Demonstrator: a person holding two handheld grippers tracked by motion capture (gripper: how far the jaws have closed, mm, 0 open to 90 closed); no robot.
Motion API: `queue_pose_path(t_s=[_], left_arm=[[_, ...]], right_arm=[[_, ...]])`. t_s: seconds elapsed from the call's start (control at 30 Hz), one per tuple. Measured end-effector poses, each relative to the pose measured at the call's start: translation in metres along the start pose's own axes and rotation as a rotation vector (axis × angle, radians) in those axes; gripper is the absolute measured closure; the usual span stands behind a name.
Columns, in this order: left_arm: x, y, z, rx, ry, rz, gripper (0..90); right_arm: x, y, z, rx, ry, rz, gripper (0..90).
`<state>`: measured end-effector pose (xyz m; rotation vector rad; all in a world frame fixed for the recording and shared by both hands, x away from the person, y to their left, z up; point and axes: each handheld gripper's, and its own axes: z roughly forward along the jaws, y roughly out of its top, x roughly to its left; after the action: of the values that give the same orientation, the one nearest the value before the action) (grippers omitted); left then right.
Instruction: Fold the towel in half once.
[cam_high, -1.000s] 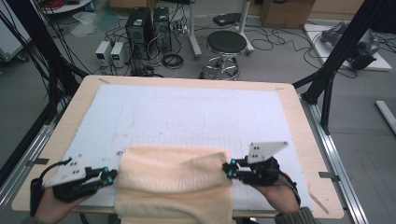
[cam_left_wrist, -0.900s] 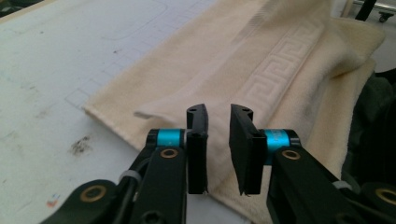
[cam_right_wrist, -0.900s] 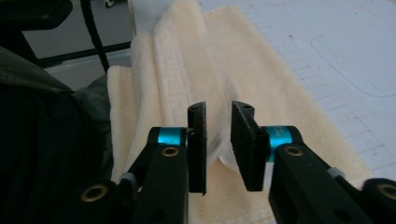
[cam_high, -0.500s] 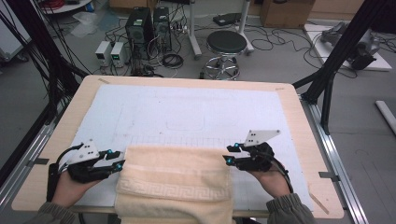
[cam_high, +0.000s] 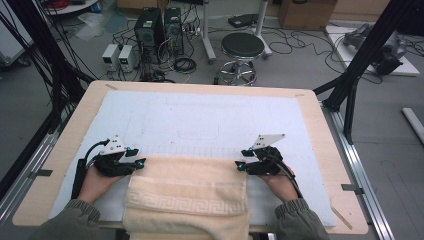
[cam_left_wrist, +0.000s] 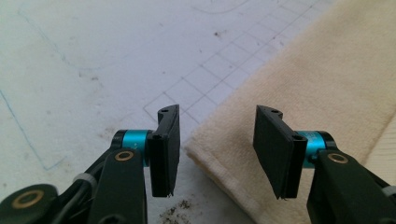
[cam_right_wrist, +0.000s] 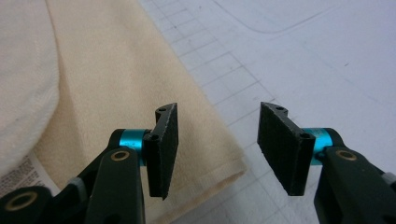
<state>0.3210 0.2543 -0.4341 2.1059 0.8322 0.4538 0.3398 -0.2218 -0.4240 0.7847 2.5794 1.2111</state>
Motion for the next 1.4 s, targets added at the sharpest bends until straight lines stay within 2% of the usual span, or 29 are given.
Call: queue_pose_path(t_s=[0.2, 0.27, 0.37, 0.47, 0.53, 0.57, 0.67, 0.8, 0.87, 1.0, 1.03, 1.13, 1.2, 1.27, 1.3, 1.37, 1.4], left_arm=[[0.002, -0.003, 0.007, 0.035, -0.023, -0.020, 49.1], [0.003, -0.003, 0.007, 0.038, -0.050, -0.041, 54.4], [0.002, -0.003, 0.007, 0.039, -0.064, -0.059, 61.4], [0.001, -0.002, 0.006, 0.041, -0.067, -0.047, 68.4], [0.001, -0.001, 0.006, 0.041, -0.066, -0.039, 75.1], [0.001, -0.001, 0.005, 0.044, -0.064, -0.029, 78.8], [0.004, 0.005, 0.009, 0.049, -0.053, -0.051, 83.5], [0.013, 0.023, 0.015, 0.043, 0.011, -0.049, 84.8], [0.021, 0.039, 0.019, 0.015, 0.055, -0.055, 84.9], [0.040, 0.074, 0.024, -0.032, 0.126, -0.097, 85.0], [0.045, 0.087, 0.025, -0.049, 0.145, -0.106, 85.0], [0.052, 0.119, 0.025, -0.058, 0.193, -0.082, 85.1], [0.055, 0.131, 0.026, -0.062, 0.204, -0.076, 85.0], [0.057, 0.137, 0.029, -0.064, 0.220, -0.079, 82.7], [0.057, 0.137, 0.031, -0.067, 0.224, -0.082, 78.0], [0.057, 0.133, 0.035, -0.052, 0.203, -0.095, 68.1], [0.057, 0.129, 0.035, -0.042, 0.187, -0.089, 65.9]], right_arm=[[-0.004, -0.003, 0.013, 0.050, 0.023, 0.009, 46.4], [-0.005, -0.004, 0.016, 0.063, 0.031, 0.014, 47.8], [-0.005, -0.005, 0.017, 0.071, 0.065, 0.017, 56.1], [-0.006, -0.005, 0.018, 0.072, 0.095, 0.028, 66.4], [-0.006, -0.005, 0.018, 0.074, 0.123, 0.036, 77.5], [-0.005, -0.004, 0.018, 0.077, 0.143, 0.029, 80.1], [-0.006, -0.002, 0.018, 0.086, 0.143, 0.009, 82.3], [-0.017, 0.012, 0.016, 0.071, 0.089, 0.004, 83.0], [-0.026, 0.027, 0.014, 0.045, 0.050, 0.005, 83.2], [-0.051, 0.052, 0.009, 0.010, -0.020, 0.017, 83.4], [-0.059, 0.057, 0.008, 0.004, -0.034, 0.038, 83.5], [-0.076, 0.076, 0.002, -0.011, -0.084, 0.043, 83.6], [-0.084, 0.090, -0.003, -0.016, -0.110, 0.048, 83.5], [-0.091, 0.099, -0.007, -0.012, -0.124, 0.050, 81.9], [-0.094, 0.101, -0.007, -0.024, -0.141, 0.047, 79.8], [-0.099, 0.097, -0.005, -0.019, -0.147, 0.087, 66.9], [-0.099, 0.095, -0.004, -0.018, -0.139, 0.102, 63.1]])
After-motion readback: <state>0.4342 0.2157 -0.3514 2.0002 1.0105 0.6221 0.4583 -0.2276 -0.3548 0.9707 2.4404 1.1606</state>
